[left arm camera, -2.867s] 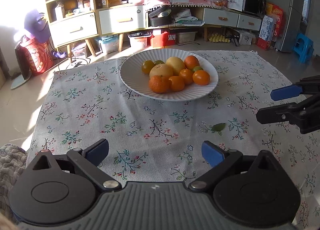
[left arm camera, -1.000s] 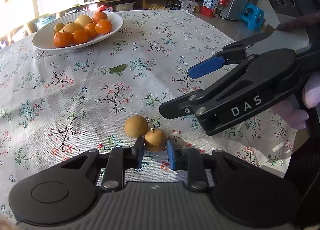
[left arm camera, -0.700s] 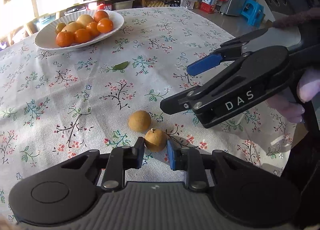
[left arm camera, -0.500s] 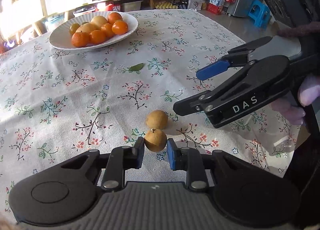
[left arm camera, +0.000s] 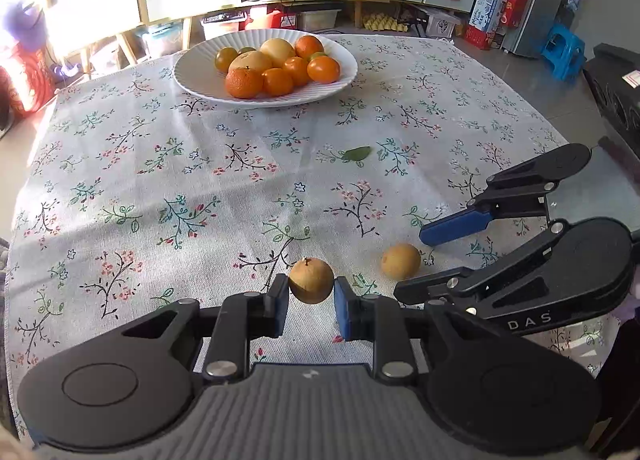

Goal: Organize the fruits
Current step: 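Grasp the other small brown fruit with the right tool, then carry both held brown fruits over the white plate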

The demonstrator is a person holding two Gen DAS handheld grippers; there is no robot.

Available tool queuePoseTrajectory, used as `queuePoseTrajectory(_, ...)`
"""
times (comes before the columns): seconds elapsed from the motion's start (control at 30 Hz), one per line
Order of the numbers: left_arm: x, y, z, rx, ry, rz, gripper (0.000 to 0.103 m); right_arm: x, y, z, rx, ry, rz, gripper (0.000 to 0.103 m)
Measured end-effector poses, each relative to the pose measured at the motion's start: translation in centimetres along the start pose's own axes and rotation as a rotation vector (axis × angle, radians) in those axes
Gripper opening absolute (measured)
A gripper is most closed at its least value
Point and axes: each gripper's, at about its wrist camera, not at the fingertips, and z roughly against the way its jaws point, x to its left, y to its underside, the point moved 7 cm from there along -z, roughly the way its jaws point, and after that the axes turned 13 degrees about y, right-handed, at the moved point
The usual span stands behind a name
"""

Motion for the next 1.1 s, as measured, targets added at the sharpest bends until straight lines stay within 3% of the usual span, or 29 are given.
queuePoseTrajectory(0.23,0.6,-0.3,-0.1,-0.004,-0.01,0.016,0.019,0.9,-0.2,0.2,-0.02,0.007,0.043,0.024)
queuePoseTrajectory(0.63,1.5,-1.3,0.5,-0.034,-0.029,0.027,0.019,0.7,-2.8,0.6,-0.071,0.037,0.025,0.024)
queuePoseTrajectory(1.1,3.8,-6.6,0.5,-0.138,-0.071,0.107,0.019,-4.4,-9.2,1.2,-0.188,0.11,-0.162,0.024)
